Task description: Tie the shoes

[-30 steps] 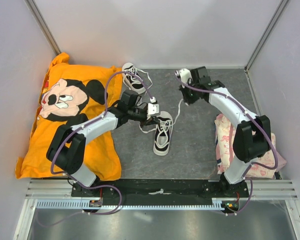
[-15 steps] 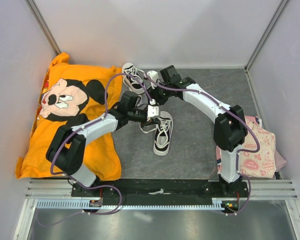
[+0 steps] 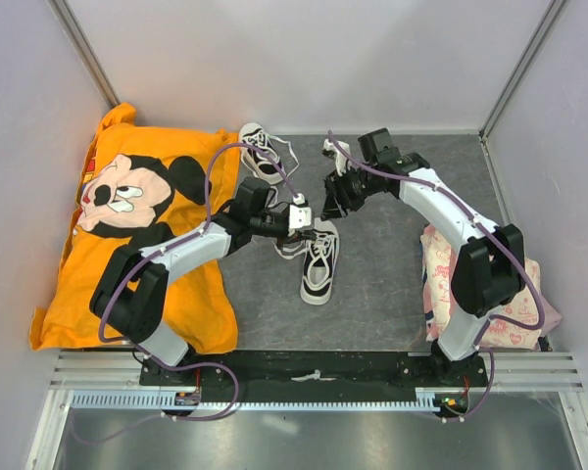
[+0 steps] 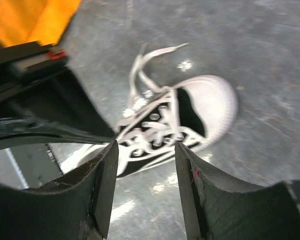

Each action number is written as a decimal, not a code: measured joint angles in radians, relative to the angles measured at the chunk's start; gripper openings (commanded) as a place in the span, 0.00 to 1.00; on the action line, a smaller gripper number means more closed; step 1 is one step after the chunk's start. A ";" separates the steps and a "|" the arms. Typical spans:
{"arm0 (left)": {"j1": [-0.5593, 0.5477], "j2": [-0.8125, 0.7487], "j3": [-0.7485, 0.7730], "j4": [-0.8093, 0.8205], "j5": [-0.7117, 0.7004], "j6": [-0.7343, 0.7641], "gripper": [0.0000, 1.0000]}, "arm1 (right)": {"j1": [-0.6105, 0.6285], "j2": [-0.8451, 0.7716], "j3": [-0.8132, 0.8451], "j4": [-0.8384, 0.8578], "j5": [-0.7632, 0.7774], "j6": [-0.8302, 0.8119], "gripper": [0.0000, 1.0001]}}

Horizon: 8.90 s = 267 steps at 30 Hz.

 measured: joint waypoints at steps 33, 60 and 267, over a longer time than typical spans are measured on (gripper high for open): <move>0.000 0.020 0.000 0.006 -0.011 0.000 0.02 | 0.070 0.006 -0.168 0.082 -0.086 -0.047 0.42; 0.022 0.048 0.016 -0.007 0.018 -0.003 0.01 | 0.075 -0.095 -0.378 0.328 -0.064 -0.076 0.63; -0.228 0.035 -0.227 0.613 -0.036 -0.695 0.54 | 0.110 -0.185 -0.521 0.659 -0.064 0.088 0.00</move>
